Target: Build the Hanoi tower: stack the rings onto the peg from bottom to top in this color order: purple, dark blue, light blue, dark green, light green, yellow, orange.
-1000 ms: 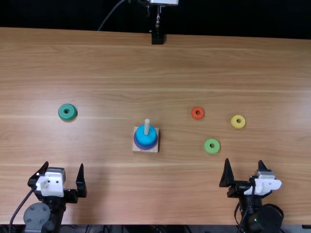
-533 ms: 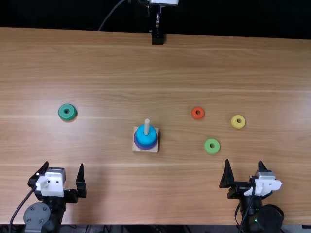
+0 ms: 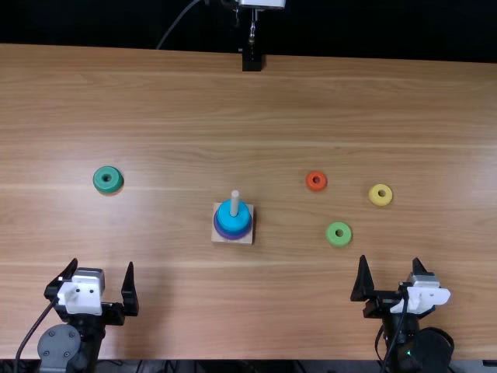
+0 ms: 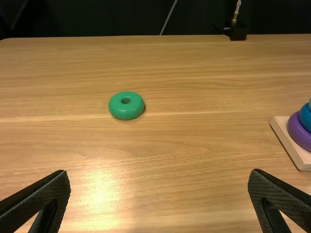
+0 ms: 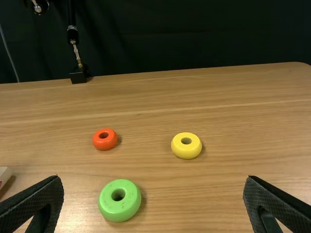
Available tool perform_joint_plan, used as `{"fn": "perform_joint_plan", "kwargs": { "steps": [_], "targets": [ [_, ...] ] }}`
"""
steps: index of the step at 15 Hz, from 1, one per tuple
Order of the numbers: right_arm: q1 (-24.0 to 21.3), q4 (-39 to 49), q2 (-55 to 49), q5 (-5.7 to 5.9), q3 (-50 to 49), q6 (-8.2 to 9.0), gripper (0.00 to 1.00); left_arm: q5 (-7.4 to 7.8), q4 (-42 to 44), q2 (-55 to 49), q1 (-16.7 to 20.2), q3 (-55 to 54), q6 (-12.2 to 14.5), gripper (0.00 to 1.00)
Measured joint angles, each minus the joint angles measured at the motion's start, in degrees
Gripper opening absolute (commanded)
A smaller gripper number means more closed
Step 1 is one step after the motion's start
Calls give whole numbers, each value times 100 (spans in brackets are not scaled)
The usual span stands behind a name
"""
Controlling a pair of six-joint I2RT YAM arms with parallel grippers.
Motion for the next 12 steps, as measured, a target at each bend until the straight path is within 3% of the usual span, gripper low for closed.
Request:
{"fn": "perform_joint_plan", "kwargs": {
  "steps": [9, 12],
  "targets": [
    [0, -2, 0, 0, 0, -4, 100, -4, -420, 232, -79, 186, 4, 100],
    [0, 0, 0, 0, 0, 0, 100, 0, -487, 719, 275, 568, 2, 100]
  ]
}}
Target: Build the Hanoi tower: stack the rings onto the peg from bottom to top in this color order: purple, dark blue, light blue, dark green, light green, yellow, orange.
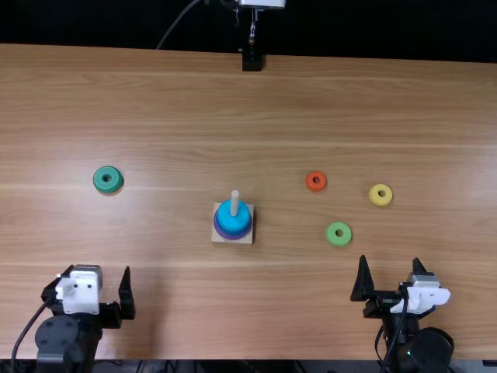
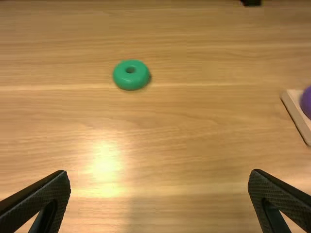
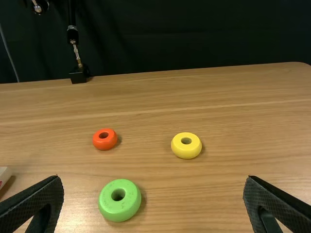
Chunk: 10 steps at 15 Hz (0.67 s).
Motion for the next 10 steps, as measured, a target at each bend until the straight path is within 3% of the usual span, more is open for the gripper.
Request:
{"fn": "perform_joint_plan", "kwargs": {
  "steps": [5, 10],
  "targets": [
    [0, 0, 0, 2, 0, 0, 100, -4, 50, 844, 138, 1591, 15, 100],
    [0, 0, 0, 2, 0, 0, 100, -2, 44, 2824, 129, 3307, 17, 100]
  ]
}}
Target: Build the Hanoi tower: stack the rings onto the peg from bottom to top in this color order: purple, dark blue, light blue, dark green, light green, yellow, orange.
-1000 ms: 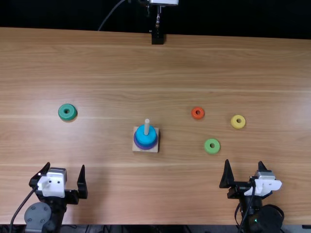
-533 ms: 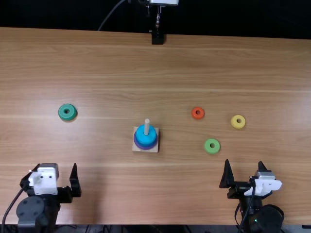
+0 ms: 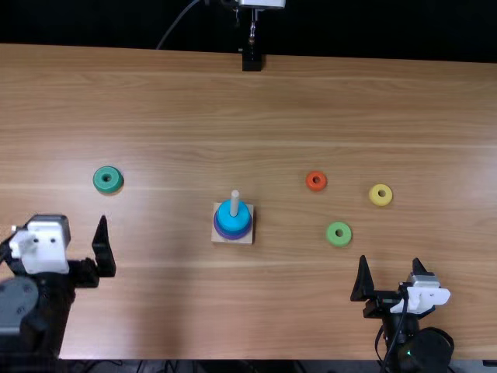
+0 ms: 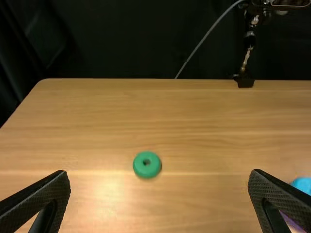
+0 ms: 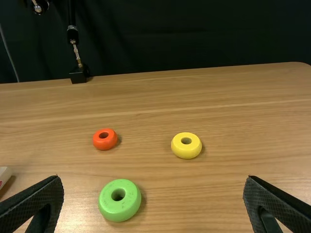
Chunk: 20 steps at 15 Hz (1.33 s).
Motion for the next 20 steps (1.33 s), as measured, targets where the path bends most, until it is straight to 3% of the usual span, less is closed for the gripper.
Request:
{"fn": "perform_joint_plan", "kwargs": {
  "steps": [7, 13, 20],
  "targets": [
    [0, 0, 0, -4, 0, -2, 100, 0, -136, 2879, 313, 319, -2, 100],
    [0, -2, 0, -2, 0, -2, 100, 0, -1191, 5453, 350, 2009, 0, 100],
    [0, 0, 0, -2, 0, -2, 100, 0, -1329, 7364, 350, 3421, 0, 100]
  ]
}}
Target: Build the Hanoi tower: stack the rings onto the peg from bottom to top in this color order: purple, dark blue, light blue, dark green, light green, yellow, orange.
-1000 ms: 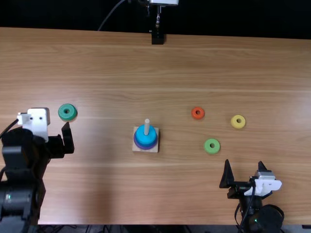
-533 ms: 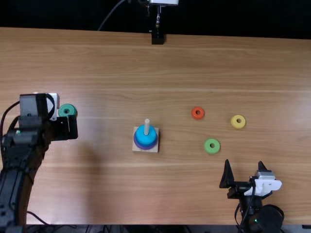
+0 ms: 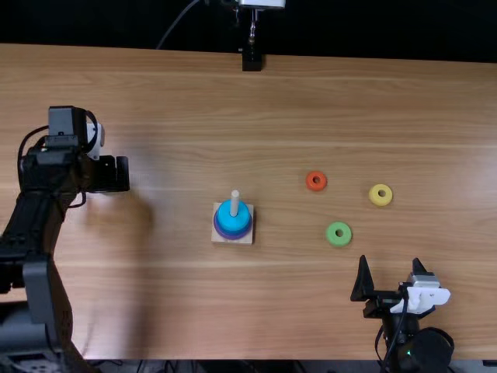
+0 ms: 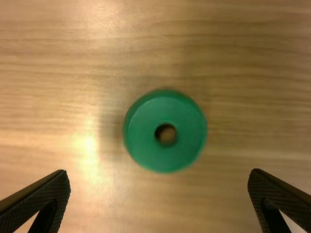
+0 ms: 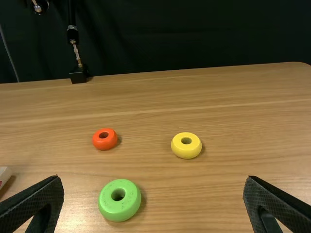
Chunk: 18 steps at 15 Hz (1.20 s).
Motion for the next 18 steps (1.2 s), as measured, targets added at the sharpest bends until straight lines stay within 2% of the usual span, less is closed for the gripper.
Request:
{"fn": "perform_joint_plan", "kwargs": {
  "steps": [8, 13, 14, 16, 18],
  "targets": [
    [0, -2, 0, 0, 0, 0, 100, 4, 2, 820, -2, 396, 4, 100],
    [0, -2, 0, 0, 0, 2, 100, 4, 20, 890, -2, 402, 216, 100],
    [0, -4, 0, 0, 0, 2, 100, 4, 9, 896, -2, 409, 238, 88],
    [0, -2, 0, 0, 0, 0, 100, -4, 9, 903, -2, 417, 284, 3],
    [0, 0, 0, -2, 0, -2, 100, -4, 15, 903, -2, 417, 289, 0]
  ]
}}
